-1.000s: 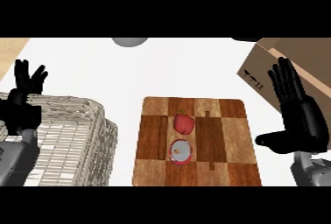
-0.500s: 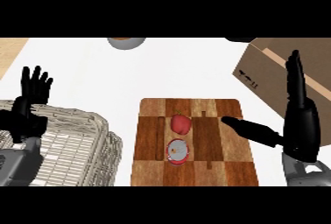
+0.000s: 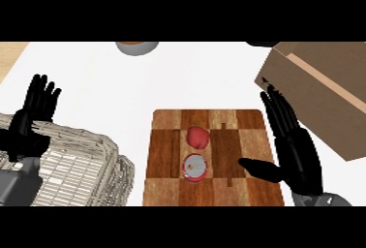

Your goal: Pick the bell pepper from the cutting board and place it in the cardboard box

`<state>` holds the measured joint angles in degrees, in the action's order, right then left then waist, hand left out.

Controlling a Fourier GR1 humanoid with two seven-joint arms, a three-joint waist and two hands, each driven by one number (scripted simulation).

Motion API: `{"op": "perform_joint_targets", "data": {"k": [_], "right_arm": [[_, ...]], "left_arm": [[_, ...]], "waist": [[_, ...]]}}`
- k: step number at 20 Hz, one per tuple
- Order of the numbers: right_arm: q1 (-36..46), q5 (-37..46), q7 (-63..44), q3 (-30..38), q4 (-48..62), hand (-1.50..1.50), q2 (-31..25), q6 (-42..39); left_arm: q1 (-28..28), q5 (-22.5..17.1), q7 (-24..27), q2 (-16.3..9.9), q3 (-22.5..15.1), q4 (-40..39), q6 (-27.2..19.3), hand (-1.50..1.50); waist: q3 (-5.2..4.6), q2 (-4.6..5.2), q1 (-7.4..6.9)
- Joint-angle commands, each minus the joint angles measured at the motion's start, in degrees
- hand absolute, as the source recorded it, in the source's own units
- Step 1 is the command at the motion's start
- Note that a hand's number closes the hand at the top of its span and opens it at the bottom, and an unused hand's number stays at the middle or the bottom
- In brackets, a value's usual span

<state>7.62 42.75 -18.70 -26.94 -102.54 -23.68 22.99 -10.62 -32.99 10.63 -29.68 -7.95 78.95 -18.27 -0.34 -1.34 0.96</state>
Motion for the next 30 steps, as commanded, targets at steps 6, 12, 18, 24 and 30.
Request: {"op": "perform_joint_targets", "data": {"k": [6, 12, 18, 24, 30], "right_arm": [[6.3, 12.8, -27.9, -7.2, 2.1, -1.50, 3.0, -23.2], [15.1, 13.1, -47.8, -10.5, 3.7, -1.50, 16.6, -39.4], [20.5, 9.9, -57.6, -9.9, 9.6, -1.50, 23.4, -43.3], [23.1, 7.0, -58.9, -8.7, 13.5, -1.50, 23.6, -44.7], [26.5, 4.3, -61.0, -8.1, 15.5, -1.50, 23.6, -44.0]], "left_arm": [[3.9, -2.4, -5.7, -2.5, -5.4, -0.3, 5.9, 0.00], [2.9, -3.6, -5.4, -3.4, -6.6, -0.3, 7.2, 0.00], [3.9, -5.2, -8.3, -5.1, -6.2, 3.6, 7.3, 0.00], [5.2, -4.0, -8.8, -4.4, -6.1, 3.2, 6.9, 0.00], [8.1, -3.4, -11.6, -5.9, -3.8, 8.5, 7.7, 0.00]], "waist": [[-0.30, 0.83, -2.51], [0.06, 1.06, -2.60], [0.29, 1.06, -3.30], [0.30, 1.20, -2.42], [0.34, 1.02, -2.80]]}}
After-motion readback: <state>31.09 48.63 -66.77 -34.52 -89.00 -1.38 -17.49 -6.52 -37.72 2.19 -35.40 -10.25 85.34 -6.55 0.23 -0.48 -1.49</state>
